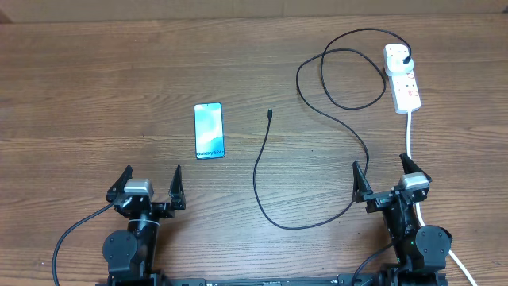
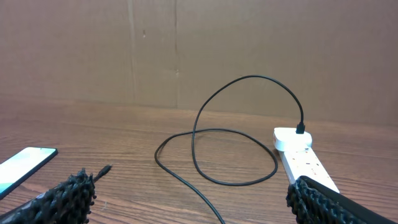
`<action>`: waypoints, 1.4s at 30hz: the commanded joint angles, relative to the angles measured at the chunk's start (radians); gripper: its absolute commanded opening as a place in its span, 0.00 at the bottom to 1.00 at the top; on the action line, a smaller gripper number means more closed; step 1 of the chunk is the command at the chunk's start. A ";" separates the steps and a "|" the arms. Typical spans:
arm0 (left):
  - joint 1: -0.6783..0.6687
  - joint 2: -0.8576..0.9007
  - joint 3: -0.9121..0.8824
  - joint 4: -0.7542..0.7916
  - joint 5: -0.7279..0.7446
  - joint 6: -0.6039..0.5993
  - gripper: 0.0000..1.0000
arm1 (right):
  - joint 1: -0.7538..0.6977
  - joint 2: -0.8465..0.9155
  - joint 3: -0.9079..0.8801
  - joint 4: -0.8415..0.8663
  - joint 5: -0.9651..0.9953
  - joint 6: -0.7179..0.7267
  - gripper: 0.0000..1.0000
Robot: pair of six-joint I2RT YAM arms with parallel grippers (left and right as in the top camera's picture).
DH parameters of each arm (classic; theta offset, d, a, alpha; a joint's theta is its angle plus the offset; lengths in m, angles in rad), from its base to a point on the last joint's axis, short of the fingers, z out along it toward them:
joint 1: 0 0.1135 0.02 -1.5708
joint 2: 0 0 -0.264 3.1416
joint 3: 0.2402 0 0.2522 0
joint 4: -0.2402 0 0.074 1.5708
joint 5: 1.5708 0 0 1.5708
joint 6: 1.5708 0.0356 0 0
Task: Plug charger to phone and switch on socket
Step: 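Move the left gripper forward over the Galaxy S24+ phone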
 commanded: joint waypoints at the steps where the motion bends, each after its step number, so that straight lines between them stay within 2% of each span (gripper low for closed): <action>1: 0.006 -0.008 0.033 -0.026 -0.003 -0.024 1.00 | -0.001 -0.011 -0.010 0.008 0.000 0.006 1.00; 8: 0.006 0.086 0.111 -0.027 -0.006 -0.024 1.00 | -0.001 -0.011 -0.010 0.013 0.000 0.005 1.00; 20: 0.004 0.478 0.419 -0.044 0.010 -0.024 1.00 | -0.001 -0.011 -0.010 0.030 0.000 0.002 1.00; 31: 0.003 0.941 0.901 -0.352 0.112 -0.025 1.00 | -0.001 -0.011 -0.010 0.030 0.000 0.002 1.00; 39: -0.048 1.332 1.339 -0.766 0.112 -0.045 1.00 | -0.001 -0.011 -0.010 0.030 0.000 0.002 1.00; 42: -0.082 1.432 1.432 -0.840 0.113 -0.054 1.00 | -0.001 -0.011 -0.010 0.030 0.000 0.002 1.00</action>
